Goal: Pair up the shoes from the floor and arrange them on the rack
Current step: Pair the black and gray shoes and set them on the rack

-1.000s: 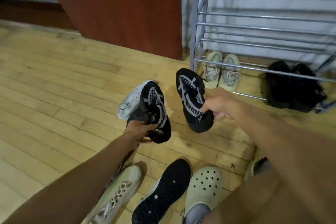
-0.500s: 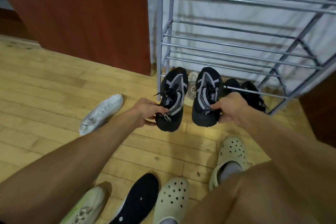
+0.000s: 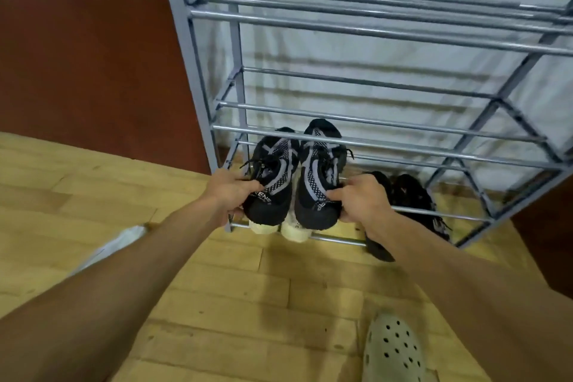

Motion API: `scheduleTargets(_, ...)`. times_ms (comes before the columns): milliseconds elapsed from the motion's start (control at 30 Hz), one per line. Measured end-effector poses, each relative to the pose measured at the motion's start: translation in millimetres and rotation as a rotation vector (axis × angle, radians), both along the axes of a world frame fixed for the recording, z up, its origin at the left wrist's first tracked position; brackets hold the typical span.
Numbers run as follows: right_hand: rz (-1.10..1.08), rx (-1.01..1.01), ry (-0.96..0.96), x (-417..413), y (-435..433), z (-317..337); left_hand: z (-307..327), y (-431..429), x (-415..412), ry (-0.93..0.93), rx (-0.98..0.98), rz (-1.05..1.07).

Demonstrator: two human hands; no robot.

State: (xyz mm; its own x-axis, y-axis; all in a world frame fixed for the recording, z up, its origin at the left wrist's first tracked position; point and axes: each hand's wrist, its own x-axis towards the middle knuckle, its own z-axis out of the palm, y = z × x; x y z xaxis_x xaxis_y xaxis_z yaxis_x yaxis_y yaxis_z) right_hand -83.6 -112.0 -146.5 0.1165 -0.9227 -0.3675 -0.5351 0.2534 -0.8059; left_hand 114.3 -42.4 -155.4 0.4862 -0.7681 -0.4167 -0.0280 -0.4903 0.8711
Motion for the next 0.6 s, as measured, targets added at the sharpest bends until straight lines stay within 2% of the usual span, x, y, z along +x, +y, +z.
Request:
scheduleTargets(267,0.016,0.029,-0.089,20,-46,-22,-19,-40,15,-0.023,-0.010,0.014)
scheduleTargets(600,0.030,-0.041,0.038,45,-55,-43,-39,-53,16,-0.102,-0.021,0.104)
